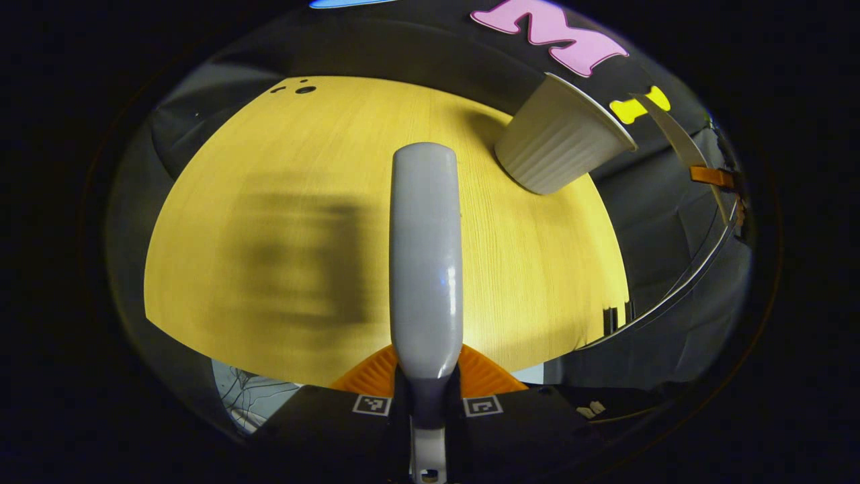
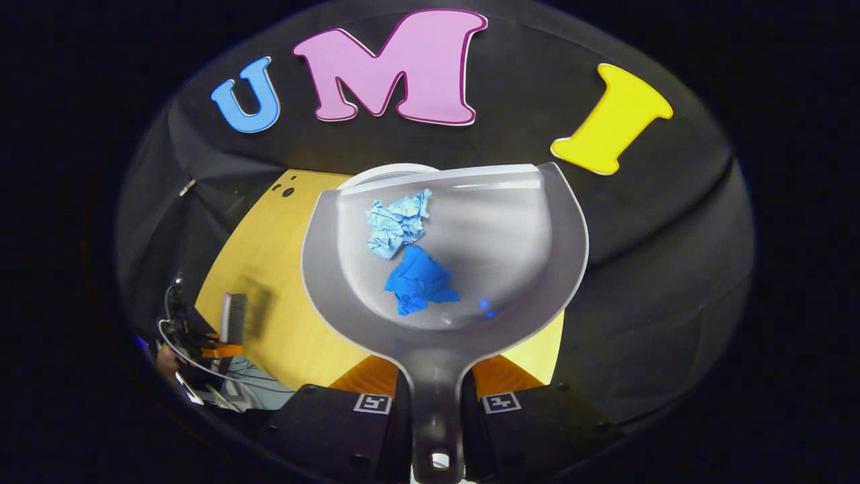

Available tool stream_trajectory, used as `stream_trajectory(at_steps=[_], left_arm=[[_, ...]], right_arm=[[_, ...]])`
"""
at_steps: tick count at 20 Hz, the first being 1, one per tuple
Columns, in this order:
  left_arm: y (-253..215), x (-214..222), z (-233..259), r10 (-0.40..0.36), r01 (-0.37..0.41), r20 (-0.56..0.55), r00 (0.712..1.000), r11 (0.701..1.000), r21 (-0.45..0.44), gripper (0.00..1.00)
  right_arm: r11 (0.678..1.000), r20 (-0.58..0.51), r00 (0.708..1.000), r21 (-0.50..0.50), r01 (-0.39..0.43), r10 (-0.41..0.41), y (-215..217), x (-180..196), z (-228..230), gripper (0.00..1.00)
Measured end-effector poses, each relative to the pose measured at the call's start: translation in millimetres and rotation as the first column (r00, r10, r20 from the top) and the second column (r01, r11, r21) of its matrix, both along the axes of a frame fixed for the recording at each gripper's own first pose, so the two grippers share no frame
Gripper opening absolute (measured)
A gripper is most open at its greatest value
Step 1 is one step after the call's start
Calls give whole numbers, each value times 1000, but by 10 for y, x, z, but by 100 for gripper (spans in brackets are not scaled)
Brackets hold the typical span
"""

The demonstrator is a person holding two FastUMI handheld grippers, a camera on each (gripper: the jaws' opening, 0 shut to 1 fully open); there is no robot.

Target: Pick up the small broom and dustpan from the desktop, sweep the trash into the dustpan with the broom, and then empty the trash into the garbage bin.

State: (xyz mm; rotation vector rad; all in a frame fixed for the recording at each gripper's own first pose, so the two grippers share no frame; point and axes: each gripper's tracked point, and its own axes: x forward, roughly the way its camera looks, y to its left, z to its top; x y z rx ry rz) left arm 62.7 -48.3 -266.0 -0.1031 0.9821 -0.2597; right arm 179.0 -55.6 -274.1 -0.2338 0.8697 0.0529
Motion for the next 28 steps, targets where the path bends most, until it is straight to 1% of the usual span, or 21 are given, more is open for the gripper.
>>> stream_trajectory(at_steps=[2,3,5,6,7,8,10,12,13,15,17,20,22,23,25,26,28], left_arm=[[27,-25,16,-9,9,13,1000,1000,-6,25],[61,-22,20,-18,18,17,1000,1000,5,24],[145,15,50,-32,31,28,999,999,29,24],[185,44,70,-44,43,30,999,999,33,29],[218,44,79,-61,60,30,998,998,37,28],[273,69,108,-76,74,34,997,996,50,25],[412,151,169,-102,97,45,994,990,98,25],[570,266,261,-125,113,69,990,982,151,25],[632,329,320,-129,115,82,988,980,163,25],[694,445,398,-129,111,98,987,980,167,24],[733,528,442,-128,111,98,987,980,165,25],[767,642,513,-147,129,103,984,978,165,25],[796,695,538,-150,131,109,983,977,167,25],[811,722,548,-147,128,111,983,978,162,24],[820,729,538,-145,128,106,984,980,149,25],[837,733,537,-145,130,101,984,981,146,25],[836,721,539,-146,132,93,985,981,144,24]], right_arm=[[996,-6,1000,-90,15,-15,-69,267,-131,34],[992,-1,1000,-122,20,-20,-56,358,-212,34],[988,15,1000,-154,24,-22,-16,499,-240,34],[986,25,999,-162,29,-26,14,559,-242,34],[985,33,999,-172,33,-27,44,611,-246,34],[982,40,999,-183,36,-29,52,659,-250,34],[971,48,998,-236,41,-30,36,733,-264,34],[943,70,997,-330,33,-10,9,770,-259,34],[928,71,997,-372,17,10,28,788,-259,34],[902,67,997,-431,-15,49,93,886,-322,34],[865,81,994,-502,-18,68,110,937,-315,34],[785,71,993,-619,-31,95,92,1014,-348,34],[719,53,991,-693,-50,120,74,1049,-355,34],[677,48,991,-734,-53,128,53,1069,-335,34],[567,33,984,-821,-72,173,43,1079,-303,34],[497,16,978,-863,-91,207,50,1086,-272,34],[341,-20,963,-933,-114,267,25,1087,-142,34]])
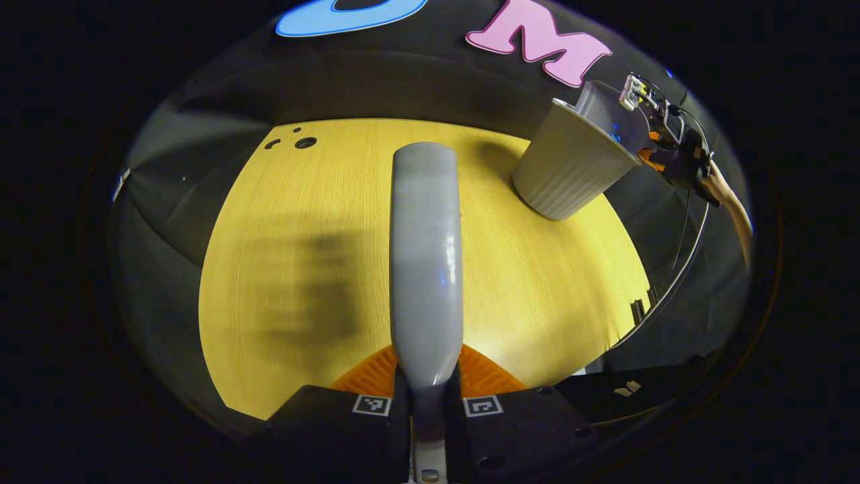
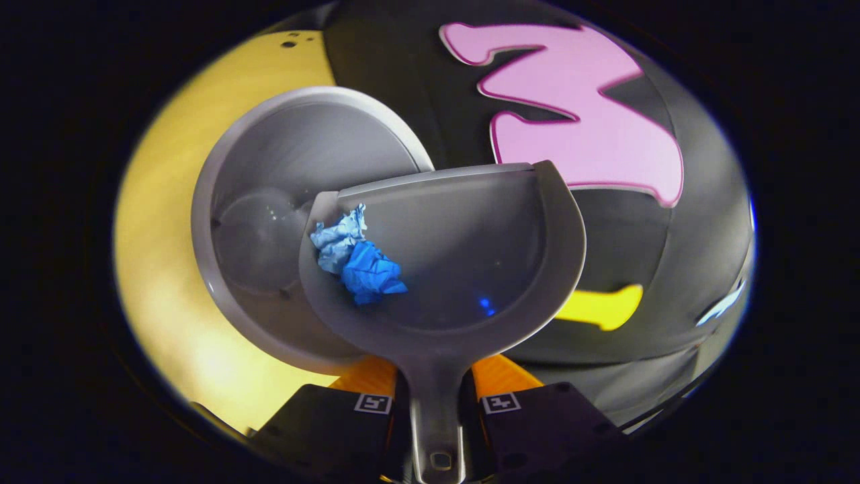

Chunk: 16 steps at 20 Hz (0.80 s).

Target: Pick up the small broom and dustpan from the desktop, sweep the trash into the dustpan with the broom, and then empty the trash into the garbage bin.

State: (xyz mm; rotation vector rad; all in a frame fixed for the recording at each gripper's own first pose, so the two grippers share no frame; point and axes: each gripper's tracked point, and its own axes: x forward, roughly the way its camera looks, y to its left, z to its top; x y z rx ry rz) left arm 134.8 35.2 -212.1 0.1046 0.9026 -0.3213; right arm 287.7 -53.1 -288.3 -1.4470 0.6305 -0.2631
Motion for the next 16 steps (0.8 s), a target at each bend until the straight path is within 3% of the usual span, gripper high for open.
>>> stream_trajectory(at_steps=[3,9,12,16], left_arm=[[59,0,-11,9,-9,-10,1000,1000,-2,24],[137,-18,3,22,-22,-14,1000,1000,-1,24],[159,-21,9,40,-40,-9,999,999,-12,24],[191,-79,-19,73,-74,-19,997,996,-46,25]], right_arm=[[990,4,998,-123,-63,64,-155,-82,134,34],[967,-16,991,-219,-133,132,-204,-45,131,33],[983,9,994,-150,-109,111,-195,-67,166,34],[997,89,996,66,-33,27,-265,-199,317,34]])
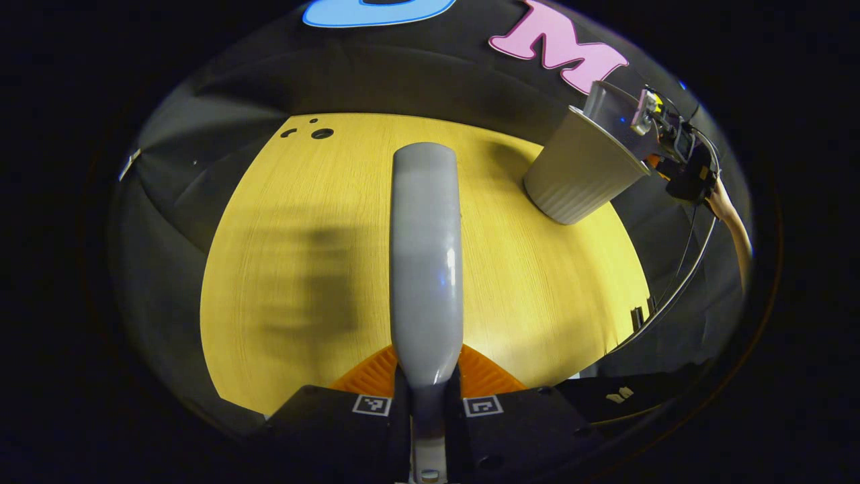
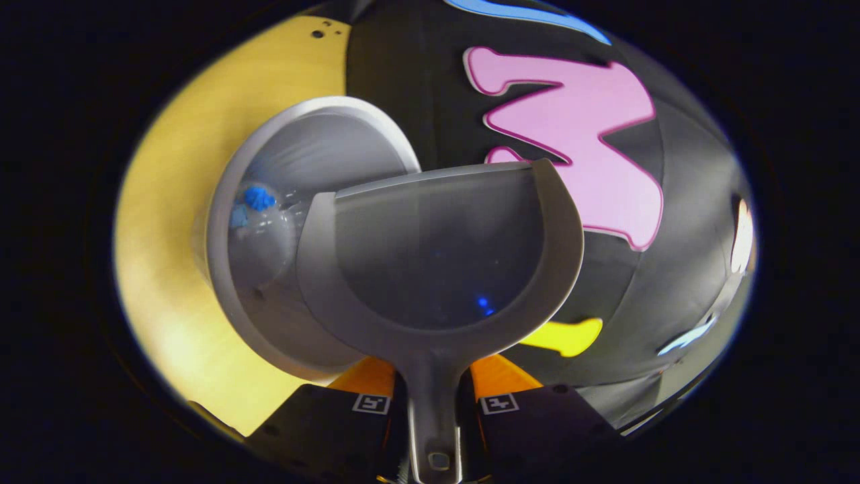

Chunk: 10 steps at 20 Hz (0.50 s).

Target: Pick up the small broom and dustpan from the desktop, sweep the trash into the dustpan with the broom, and then empty the trash into the garbage bin.

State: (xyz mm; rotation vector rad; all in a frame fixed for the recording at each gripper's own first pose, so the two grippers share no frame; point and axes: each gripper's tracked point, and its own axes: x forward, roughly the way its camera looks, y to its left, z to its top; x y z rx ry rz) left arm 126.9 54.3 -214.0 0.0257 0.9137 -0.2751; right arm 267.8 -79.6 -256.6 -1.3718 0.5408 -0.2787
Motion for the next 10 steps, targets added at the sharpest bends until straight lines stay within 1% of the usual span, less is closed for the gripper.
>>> stream_trajectory(at_steps=[2,4,5,8,10], left_arm=[[-7,-12,10,21,-21,1,1000,1000,-16,25],[16,-5,40,27,-27,19,999,1000,-12,24],[23,0,59,32,-32,26,999,999,-13,24],[62,-7,118,45,-44,50,998,999,-5,24],[84,-33,128,57,-57,60,997,998,-6,24]], right_arm=[[992,35,998,119,41,-45,-33,-88,93,33],[969,63,993,232,80,-97,-65,-173,195,34],[953,81,991,290,82,-110,-55,-237,254,34],[896,154,981,443,40,-120,63,-419,485,34],[838,172,977,545,11,-125,147,-506,553,34]])
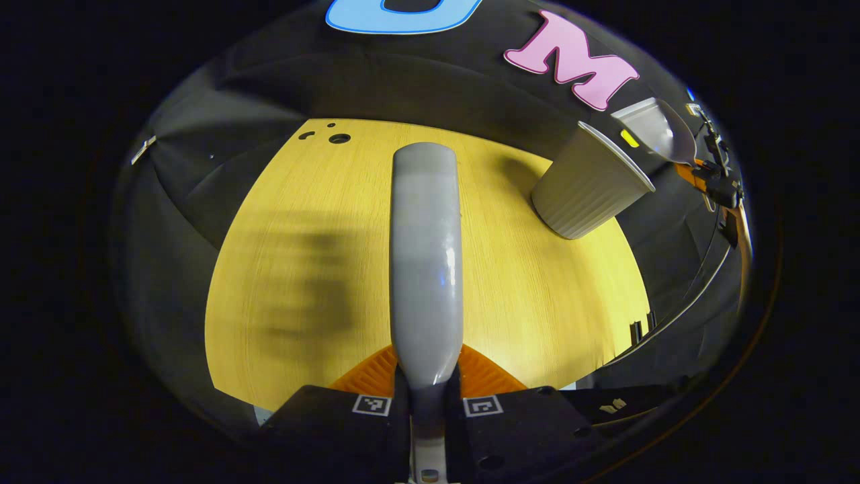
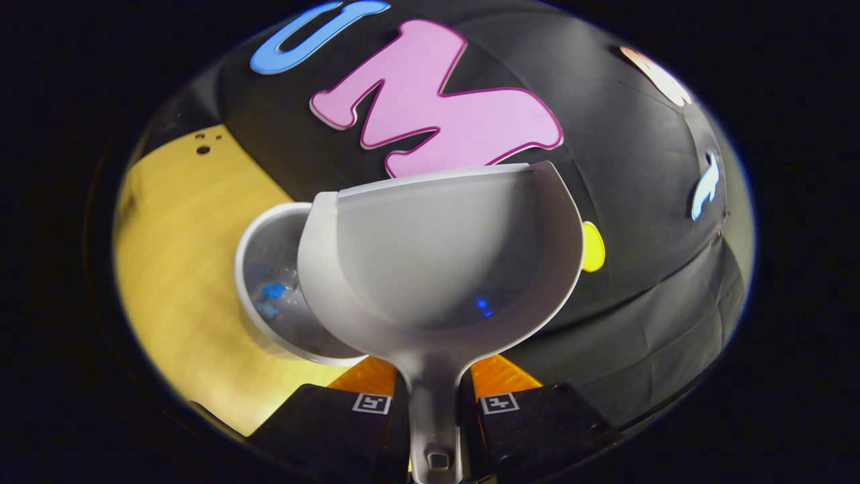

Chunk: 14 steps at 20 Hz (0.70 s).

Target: Pick up the small broom and dustpan from the desktop, sweep the trash into the dustpan with the broom, and then empty the trash into the garbage bin.

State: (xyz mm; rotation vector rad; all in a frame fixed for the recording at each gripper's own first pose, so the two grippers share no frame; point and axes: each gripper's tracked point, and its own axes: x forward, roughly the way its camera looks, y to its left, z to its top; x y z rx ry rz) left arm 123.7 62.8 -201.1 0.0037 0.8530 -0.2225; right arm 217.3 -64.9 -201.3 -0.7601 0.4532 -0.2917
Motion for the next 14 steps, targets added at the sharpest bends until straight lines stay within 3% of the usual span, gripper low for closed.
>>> stream_trajectory(at_steps=[3,6,9,10,13,14], left_arm=[[72,-10,9,58,-58,34,998,998,-19,25],[177,-48,-25,124,-123,70,990,992,-24,24],[252,-94,-122,143,-144,88,986,989,6,21],[279,-103,-160,152,-154,87,984,988,15,25],[323,-151,-301,187,-189,71,980,982,16,28],[333,-171,-336,196,-198,67,978,980,17,24]], right_arm=[[982,67,997,181,-51,40,129,13,62,34],[955,125,989,274,-111,79,175,61,57,34],[895,118,986,417,-160,121,240,96,-64,34],[873,107,984,454,-175,141,268,102,-118,34],[826,50,973,520,-217,224,291,139,-295,34],[813,28,967,536,-227,252,300,162,-348,34]])
